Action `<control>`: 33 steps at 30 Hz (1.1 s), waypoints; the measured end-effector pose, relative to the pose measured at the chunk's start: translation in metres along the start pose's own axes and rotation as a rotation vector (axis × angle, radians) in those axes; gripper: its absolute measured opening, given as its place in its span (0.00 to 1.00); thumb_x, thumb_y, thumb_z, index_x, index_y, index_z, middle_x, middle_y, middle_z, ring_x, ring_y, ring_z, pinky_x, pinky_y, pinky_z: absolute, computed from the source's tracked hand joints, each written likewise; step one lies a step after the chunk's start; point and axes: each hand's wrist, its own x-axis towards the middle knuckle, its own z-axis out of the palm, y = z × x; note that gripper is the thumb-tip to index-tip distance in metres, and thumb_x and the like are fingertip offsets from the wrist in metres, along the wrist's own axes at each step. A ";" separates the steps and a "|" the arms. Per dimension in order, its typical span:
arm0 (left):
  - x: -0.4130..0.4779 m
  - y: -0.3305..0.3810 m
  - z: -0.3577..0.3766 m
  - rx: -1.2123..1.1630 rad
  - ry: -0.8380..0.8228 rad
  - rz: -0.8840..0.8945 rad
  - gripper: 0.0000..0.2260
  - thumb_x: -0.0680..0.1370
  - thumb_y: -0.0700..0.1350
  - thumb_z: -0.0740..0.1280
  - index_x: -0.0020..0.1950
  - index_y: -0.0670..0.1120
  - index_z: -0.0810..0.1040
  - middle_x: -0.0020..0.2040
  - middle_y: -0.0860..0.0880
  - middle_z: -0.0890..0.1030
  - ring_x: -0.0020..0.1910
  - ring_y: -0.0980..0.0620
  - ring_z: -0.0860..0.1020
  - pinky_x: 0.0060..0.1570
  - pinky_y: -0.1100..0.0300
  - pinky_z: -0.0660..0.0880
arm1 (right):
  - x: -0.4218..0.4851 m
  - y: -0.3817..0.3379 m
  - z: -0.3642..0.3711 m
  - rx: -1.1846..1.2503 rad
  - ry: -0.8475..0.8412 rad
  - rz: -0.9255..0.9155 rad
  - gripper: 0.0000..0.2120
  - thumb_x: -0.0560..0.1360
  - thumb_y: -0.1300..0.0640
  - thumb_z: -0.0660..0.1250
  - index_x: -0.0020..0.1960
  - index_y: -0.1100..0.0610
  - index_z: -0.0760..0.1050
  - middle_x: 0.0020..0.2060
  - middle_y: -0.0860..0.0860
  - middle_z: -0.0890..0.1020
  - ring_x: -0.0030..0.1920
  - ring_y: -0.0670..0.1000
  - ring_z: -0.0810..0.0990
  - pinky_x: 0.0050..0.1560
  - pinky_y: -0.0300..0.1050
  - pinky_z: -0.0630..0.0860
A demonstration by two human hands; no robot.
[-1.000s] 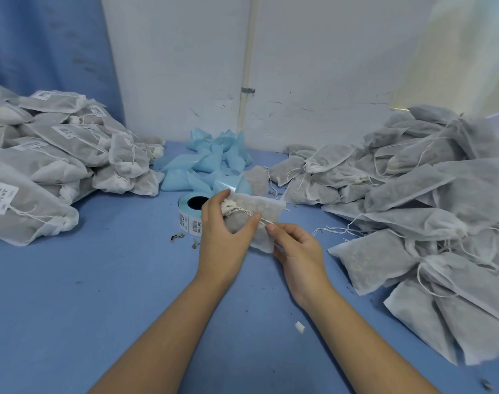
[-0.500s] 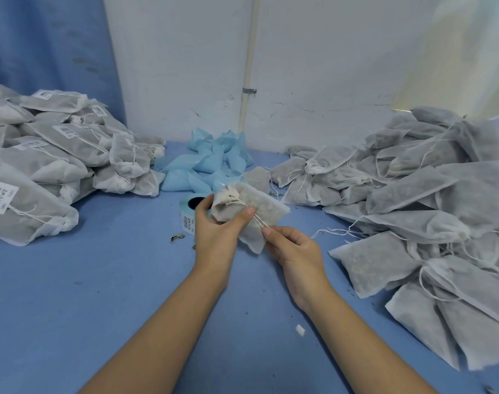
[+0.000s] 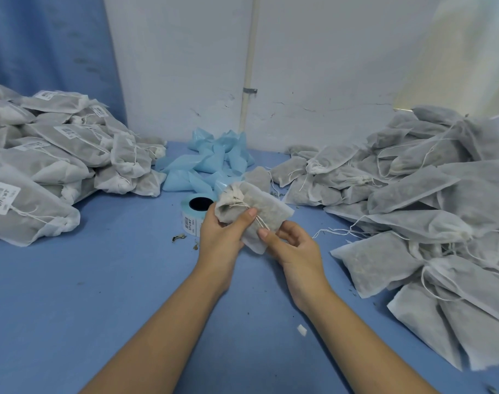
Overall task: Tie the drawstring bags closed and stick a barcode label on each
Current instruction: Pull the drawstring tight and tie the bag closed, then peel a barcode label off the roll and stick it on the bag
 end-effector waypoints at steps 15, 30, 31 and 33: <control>0.007 0.027 -0.025 0.164 0.011 0.108 0.16 0.70 0.26 0.64 0.44 0.47 0.80 0.37 0.53 0.83 0.40 0.56 0.80 0.44 0.62 0.77 | 0.007 0.011 0.011 -0.423 0.003 -0.055 0.16 0.74 0.68 0.63 0.56 0.52 0.73 0.37 0.50 0.81 0.41 0.53 0.81 0.51 0.47 0.77; 0.014 0.020 -0.055 0.958 0.085 0.186 0.24 0.67 0.46 0.54 0.58 0.51 0.80 0.63 0.58 0.76 0.57 0.56 0.74 0.58 0.57 0.69 | 0.019 0.012 0.033 -1.237 -0.084 -0.330 0.22 0.82 0.54 0.54 0.75 0.45 0.57 0.50 0.54 0.76 0.48 0.56 0.76 0.45 0.49 0.73; 0.015 0.019 -0.055 1.000 0.076 0.194 0.20 0.70 0.45 0.55 0.56 0.51 0.80 0.63 0.59 0.75 0.55 0.57 0.73 0.53 0.59 0.68 | 0.020 0.013 0.032 -1.221 -0.070 -0.309 0.22 0.81 0.54 0.55 0.74 0.47 0.58 0.51 0.53 0.77 0.49 0.55 0.77 0.45 0.48 0.72; 0.016 0.018 -0.054 1.076 0.081 0.213 0.16 0.74 0.39 0.57 0.54 0.51 0.81 0.63 0.61 0.74 0.52 0.59 0.71 0.49 0.60 0.65 | 0.022 0.015 0.031 -1.183 -0.024 -0.243 0.18 0.81 0.52 0.57 0.70 0.52 0.63 0.54 0.52 0.79 0.52 0.54 0.77 0.44 0.45 0.68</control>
